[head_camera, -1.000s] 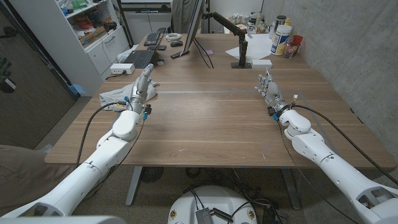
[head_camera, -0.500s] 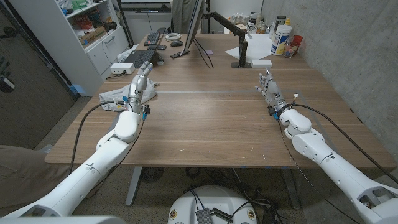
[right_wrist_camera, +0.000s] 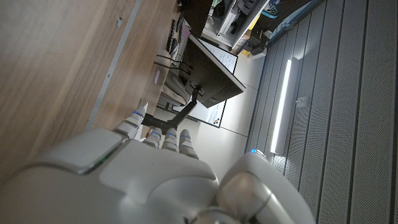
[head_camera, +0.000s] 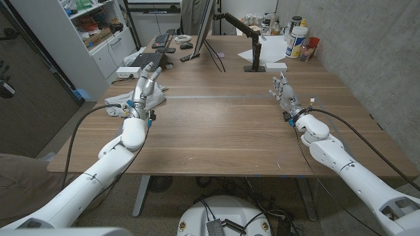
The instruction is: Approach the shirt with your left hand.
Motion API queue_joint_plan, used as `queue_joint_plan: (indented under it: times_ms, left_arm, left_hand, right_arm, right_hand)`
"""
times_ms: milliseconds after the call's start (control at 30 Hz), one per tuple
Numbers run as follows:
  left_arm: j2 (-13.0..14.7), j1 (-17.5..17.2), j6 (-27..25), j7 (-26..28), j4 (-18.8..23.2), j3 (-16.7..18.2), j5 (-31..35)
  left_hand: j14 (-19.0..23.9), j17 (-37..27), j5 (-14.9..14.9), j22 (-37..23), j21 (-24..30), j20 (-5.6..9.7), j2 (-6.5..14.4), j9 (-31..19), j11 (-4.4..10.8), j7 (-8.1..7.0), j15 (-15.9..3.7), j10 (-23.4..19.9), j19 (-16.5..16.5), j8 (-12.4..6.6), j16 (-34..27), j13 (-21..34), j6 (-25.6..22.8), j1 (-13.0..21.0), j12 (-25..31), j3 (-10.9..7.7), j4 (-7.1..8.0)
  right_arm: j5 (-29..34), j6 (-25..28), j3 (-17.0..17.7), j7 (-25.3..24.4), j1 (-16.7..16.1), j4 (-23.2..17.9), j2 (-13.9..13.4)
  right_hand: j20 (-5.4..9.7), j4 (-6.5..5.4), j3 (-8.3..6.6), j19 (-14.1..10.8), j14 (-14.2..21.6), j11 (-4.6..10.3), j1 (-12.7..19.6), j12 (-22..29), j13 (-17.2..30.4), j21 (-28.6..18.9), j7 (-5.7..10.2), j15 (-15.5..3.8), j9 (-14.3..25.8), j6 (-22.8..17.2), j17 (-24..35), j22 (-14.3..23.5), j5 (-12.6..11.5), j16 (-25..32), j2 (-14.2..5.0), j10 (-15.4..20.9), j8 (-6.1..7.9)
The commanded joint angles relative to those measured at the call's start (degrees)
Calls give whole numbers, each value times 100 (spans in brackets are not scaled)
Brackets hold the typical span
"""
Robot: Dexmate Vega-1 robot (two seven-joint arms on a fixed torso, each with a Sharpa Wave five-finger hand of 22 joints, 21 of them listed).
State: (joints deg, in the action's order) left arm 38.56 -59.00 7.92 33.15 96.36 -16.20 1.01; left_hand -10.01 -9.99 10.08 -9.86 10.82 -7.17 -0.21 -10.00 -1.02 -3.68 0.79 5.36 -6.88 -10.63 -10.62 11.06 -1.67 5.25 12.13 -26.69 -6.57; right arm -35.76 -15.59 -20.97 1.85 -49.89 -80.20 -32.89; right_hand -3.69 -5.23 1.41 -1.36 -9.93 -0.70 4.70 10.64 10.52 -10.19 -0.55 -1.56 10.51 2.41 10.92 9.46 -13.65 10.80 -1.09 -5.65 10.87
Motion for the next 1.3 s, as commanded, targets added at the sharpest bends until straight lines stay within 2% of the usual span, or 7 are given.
queue_joint_plan:
  times_ms: [33,133,267,533,567,767,1300]
  left_arm:
    - [285,-126,-734,393,339,33,829]
    - [340,-136,-782,481,363,20,995]
    - [482,-148,-1149,501,530,-37,1333]
    - [526,-171,-1427,568,602,-41,1480]
    - [638,-170,-1522,517,632,-22,1562]
    - [810,-162,-1701,448,661,32,1651]
    - [868,-69,-2118,589,581,101,1708]
  left_hand:
    - [-39,-19,5,-15,25,-31,3,-29,6,27,1,-59,31,-51,-20,13,-84,86,30,-16,-40]
    - [-49,-18,2,-14,19,-28,14,-30,14,57,-6,-75,19,-66,-12,12,-139,102,36,-24,-50]
    - [-50,-17,0,-14,16,-27,22,-30,31,59,-3,-94,14,-63,-9,12,-143,114,43,-29,-57]
    - [-29,-16,-8,-14,-5,-63,22,-30,15,70,-9,-157,-46,-64,-11,12,-182,134,64,-32,-77]
    - [-24,-16,-8,-14,-4,-58,21,-30,18,74,-18,-156,-46,-63,-12,12,-183,135,63,-32,-78]
    - [-27,-16,-12,-14,-4,-71,16,-29,16,81,-12,-168,-51,-57,-8,12,-183,141,67,-30,-86]
    - [-166,-18,-18,-16,-18,-114,19,-30,7,114,8,-142,-125,-40,37,13,-187,165,50,-33,-108]
  right_arm:
    - [-13,-32,31,2,-60,-51,-30]
    - [-33,-34,31,30,-60,-37,-26]
    - [-32,-68,18,63,-57,-20,-10]
    - [-49,-50,32,34,-80,-49,-12]
    - [-47,-51,29,34,-80,-40,-9]
    - [-56,-73,23,33,-85,-6,23]
    - [16,-86,14,-64,-122,-49,20]
  right_hand:
    - [0,-12,27,13,-132,22,14,42,23,-12,32,-30,20,19,20,17,-5,12,-14,-15,13]
    - [6,-12,28,10,-131,21,14,42,23,-15,30,-29,20,16,20,17,-5,14,-15,-16,15]
    - [8,-12,31,7,-129,20,13,43,23,-18,34,-32,20,14,19,17,-5,16,-15,-14,16]
    - [12,-13,35,5,-128,18,10,44,22,-24,31,-30,20,6,18,17,-5,21,-19,-11,20]
    - [16,-13,36,4,-129,18,10,45,22,-25,30,-31,20,8,18,17,-5,20,-19,-10,19]
    - [20,-14,40,5,-130,9,8,47,22,-27,25,-27,20,8,17,17,-5,23,-21,-6,19]
    - [30,-15,50,11,-127,0,5,50,22,-31,28,-10,19,1,16,17,-5,29,-25,-1,22]
